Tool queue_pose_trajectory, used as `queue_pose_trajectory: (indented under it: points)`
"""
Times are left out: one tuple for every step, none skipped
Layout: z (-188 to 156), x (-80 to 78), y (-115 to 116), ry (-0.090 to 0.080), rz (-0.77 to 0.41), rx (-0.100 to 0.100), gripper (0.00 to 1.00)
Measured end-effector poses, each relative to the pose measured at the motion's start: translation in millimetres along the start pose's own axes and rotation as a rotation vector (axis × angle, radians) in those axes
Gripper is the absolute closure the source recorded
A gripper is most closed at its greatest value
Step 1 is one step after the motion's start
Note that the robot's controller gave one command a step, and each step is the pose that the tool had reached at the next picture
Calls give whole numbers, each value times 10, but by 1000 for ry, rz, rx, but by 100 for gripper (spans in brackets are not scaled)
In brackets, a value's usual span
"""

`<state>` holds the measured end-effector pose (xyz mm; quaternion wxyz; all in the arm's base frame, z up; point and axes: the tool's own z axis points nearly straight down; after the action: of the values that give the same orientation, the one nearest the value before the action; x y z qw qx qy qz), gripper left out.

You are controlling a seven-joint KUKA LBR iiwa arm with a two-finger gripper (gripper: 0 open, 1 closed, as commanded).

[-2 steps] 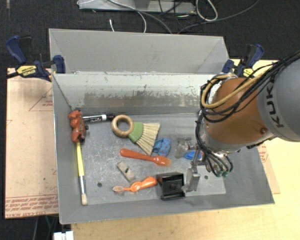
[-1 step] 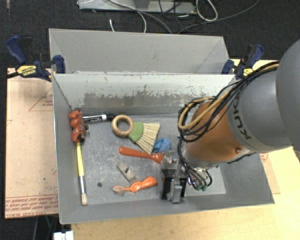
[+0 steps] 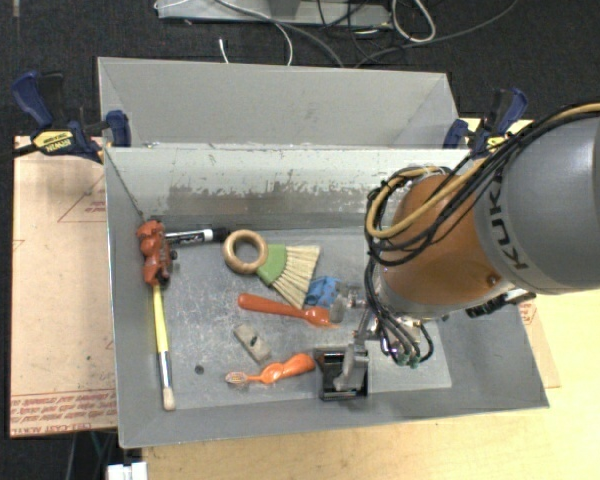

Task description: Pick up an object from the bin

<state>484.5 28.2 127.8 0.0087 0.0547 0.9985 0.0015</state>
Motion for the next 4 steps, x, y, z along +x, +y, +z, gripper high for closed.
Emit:
queue_pose_trajectory:
  points:
    - [291,7,-50,13,-4,1,0]
    - [571,-4,-115,-2,57,-2,0]
    - [571,29,-38,8,-32,-2,100]
    - [569,29,-38,8,-32,-2,100]
